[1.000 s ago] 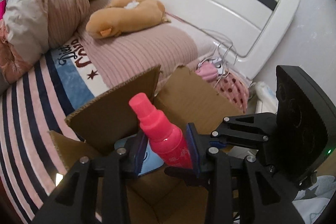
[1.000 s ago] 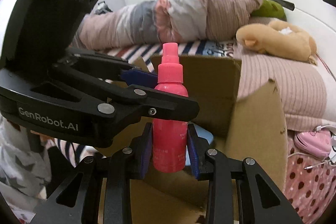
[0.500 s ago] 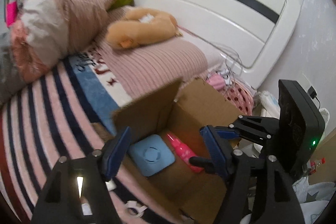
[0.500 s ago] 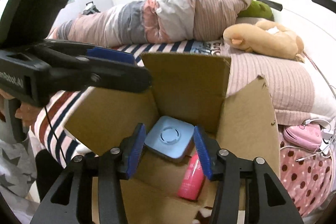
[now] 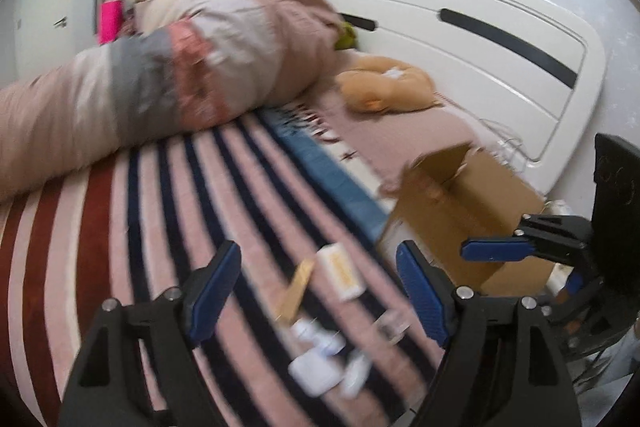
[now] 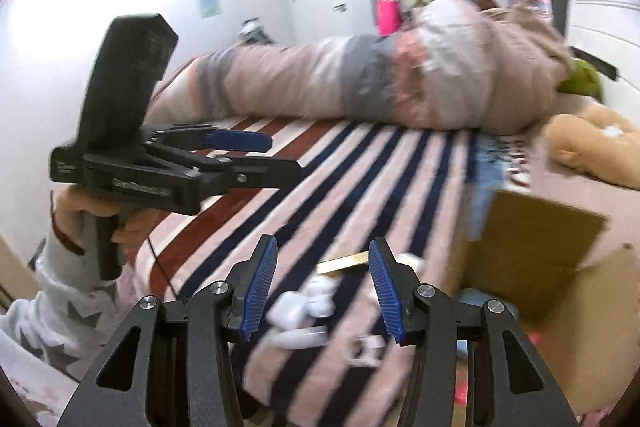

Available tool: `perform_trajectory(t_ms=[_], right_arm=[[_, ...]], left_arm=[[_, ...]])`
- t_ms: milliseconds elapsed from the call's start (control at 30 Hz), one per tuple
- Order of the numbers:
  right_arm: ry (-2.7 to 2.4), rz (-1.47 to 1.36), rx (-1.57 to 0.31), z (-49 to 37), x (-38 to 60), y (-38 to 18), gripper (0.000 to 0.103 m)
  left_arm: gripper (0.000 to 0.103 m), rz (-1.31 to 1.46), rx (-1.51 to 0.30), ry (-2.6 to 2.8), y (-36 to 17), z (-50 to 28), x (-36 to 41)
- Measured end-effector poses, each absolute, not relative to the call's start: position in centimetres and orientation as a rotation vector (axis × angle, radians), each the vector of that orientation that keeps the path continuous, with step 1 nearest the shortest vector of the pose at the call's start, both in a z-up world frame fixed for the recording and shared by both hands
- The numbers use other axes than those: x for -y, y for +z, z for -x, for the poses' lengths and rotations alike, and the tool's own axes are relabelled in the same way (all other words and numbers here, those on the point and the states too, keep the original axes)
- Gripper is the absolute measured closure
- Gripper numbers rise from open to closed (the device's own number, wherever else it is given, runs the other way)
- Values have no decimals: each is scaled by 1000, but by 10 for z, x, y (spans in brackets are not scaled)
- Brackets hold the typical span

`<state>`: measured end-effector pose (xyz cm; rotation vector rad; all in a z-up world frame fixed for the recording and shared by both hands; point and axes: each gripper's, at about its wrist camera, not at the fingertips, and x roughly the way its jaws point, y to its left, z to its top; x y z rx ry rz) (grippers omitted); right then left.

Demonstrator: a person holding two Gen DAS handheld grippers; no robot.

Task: Organize rigid objects
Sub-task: 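Grasp the small white bottle with the right tool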

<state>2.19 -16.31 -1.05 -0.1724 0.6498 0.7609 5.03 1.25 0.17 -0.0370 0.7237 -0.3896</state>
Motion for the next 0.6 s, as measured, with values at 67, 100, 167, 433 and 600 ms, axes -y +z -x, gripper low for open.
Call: perform_trajectory(t_ms=[67,100,167,433,600], right_arm=[[793,184,-684,-18,145,-26,59],[804,191,-706,-16,136,-35,59],[804,209,-767,-17,123,-59,59],[706,308,-958,-35,94,-138,55],[652,318,-973,-32,110,-159,32]], left_arm=[[26,48,-733,-362,-16,-40,-32],[26,51,-738,-350,-24,-36,-38],[26,64,-752,-342,-43,-29,-51],[26,151,-800,-375,-92,-14,-75],[26,160,-825,-399,-106,-15,-75]])
